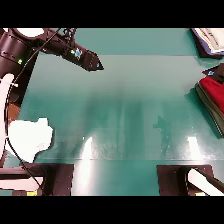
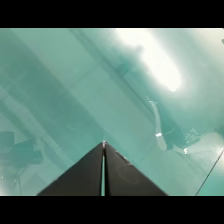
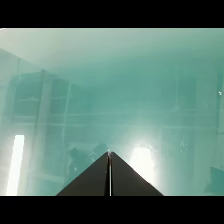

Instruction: Fold the shirts.

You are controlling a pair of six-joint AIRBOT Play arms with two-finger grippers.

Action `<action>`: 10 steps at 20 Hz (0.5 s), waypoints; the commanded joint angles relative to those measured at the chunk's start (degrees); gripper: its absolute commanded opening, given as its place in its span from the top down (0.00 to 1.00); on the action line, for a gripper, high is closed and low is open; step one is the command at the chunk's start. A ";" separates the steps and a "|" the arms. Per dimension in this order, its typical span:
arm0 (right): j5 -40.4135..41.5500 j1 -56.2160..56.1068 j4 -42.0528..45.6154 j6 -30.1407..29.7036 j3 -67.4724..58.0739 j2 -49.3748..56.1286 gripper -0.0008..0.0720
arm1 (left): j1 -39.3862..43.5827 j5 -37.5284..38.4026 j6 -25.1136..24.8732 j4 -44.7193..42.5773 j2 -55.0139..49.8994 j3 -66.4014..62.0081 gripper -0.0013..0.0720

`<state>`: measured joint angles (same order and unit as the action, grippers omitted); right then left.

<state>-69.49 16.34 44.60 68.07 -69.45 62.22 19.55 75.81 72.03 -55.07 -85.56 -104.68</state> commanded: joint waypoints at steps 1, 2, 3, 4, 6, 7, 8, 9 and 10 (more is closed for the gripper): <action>0.02 -0.04 -0.02 0.02 0.02 -0.02 0.97 | 0.00 -0.04 0.00 0.00 0.04 -0.07 0.95; -0.04 -0.04 0.00 0.02 0.02 -0.04 0.97 | 0.00 -0.04 0.00 0.00 0.04 -0.07 0.95; -0.07 -0.04 0.00 0.02 0.02 -0.02 0.97 | 0.00 -0.07 0.00 0.00 0.04 -0.07 0.95; -0.15 -0.04 0.00 0.02 0.02 -0.04 0.97 | 0.00 -0.04 0.00 0.00 0.04 -0.07 0.95; -0.81 -0.04 0.00 0.02 0.02 -0.04 0.97 | 0.00 -0.07 0.00 0.00 0.04 -0.07 0.95; -1.46 -0.04 0.00 0.02 0.02 -0.02 0.97 | 0.00 -0.04 0.00 0.00 0.04 -0.07 0.95; -1.95 -0.04 0.00 0.02 0.02 -0.04 0.97 | 0.00 -0.07 0.00 0.00 0.04 -0.07 0.95; -2.40 -0.04 0.00 0.02 0.02 -0.04 0.97 | 0.00 -0.07 0.00 0.00 0.04 -0.07 0.95; -2.75 -0.04 0.00 0.02 0.02 -0.02 0.97 | 0.00 -0.04 0.00 0.00 0.04 -0.07 0.95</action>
<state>-70.94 16.34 44.60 68.10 -69.45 62.22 19.55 75.77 72.03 -55.05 -85.56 -104.68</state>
